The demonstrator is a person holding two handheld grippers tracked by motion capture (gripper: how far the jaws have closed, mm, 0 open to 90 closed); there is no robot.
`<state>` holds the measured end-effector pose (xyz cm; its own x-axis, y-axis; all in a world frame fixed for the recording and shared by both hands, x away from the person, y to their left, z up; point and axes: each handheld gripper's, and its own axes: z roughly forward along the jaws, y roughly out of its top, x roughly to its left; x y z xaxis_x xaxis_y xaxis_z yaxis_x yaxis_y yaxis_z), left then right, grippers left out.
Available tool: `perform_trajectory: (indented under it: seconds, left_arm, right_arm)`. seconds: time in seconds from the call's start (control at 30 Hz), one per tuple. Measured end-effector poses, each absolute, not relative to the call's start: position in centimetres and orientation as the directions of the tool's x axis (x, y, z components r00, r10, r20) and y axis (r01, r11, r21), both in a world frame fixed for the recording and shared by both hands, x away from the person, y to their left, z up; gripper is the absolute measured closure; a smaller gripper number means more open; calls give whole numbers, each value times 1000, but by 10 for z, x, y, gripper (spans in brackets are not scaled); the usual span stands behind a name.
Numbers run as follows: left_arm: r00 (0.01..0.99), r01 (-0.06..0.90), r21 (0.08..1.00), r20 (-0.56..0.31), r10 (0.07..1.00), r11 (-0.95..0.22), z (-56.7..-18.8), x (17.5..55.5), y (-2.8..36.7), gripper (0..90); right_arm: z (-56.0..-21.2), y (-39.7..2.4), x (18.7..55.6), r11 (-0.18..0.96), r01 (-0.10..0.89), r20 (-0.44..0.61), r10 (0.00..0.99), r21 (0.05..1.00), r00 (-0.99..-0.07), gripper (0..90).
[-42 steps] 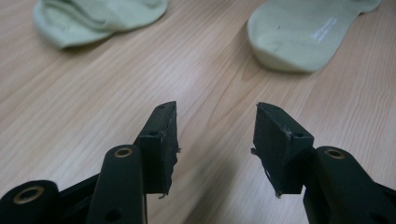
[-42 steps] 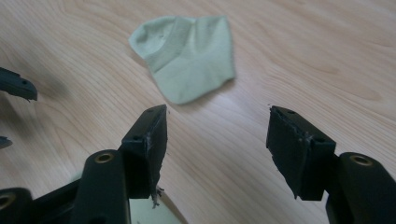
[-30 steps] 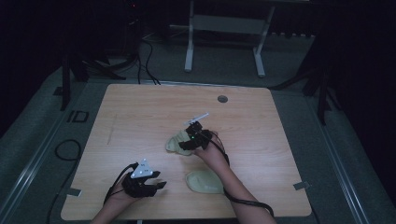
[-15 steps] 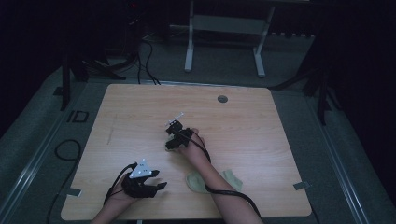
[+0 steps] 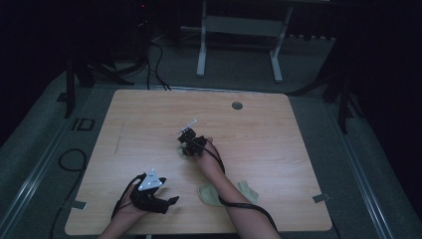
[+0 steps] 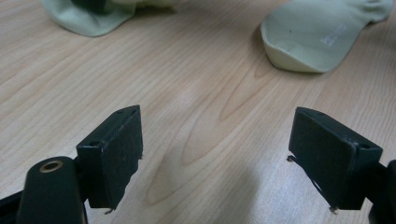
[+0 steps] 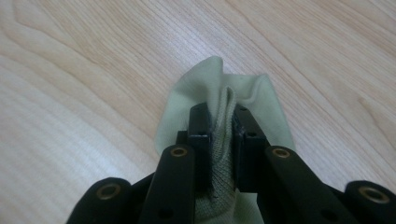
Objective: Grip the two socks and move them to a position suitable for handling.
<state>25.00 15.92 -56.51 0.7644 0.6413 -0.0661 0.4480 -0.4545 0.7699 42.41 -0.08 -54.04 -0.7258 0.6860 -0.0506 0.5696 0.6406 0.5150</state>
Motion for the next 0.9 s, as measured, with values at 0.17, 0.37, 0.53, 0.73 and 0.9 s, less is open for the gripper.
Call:
perform_trajectory:
  seconds: [0.17,0.37,0.53,0.73,0.9]
  left_arm:
    - [767,447,764,-61,638,-465,-567,250,158,188]
    - [764,451,759,-56,643,-470,-568,250,157,190]
    - [756,456,759,-55,652,-464,-567,251,156,190]
    - [754,460,760,-61,654,-459,-567,251,155,194]
    - [755,460,758,-60,653,-462,-567,252,154,194]
  right_arm:
    - [-522,-19,421,612,572,-41,702,546,-711,810]
    - [-498,-51,412,576,568,-41,722,588,-690,810]
    - [-489,-80,405,559,577,-80,756,596,-649,810]
    - [-485,-113,389,538,586,-72,770,606,-634,810]
    - [-493,-125,374,517,601,-41,778,610,-627,810]
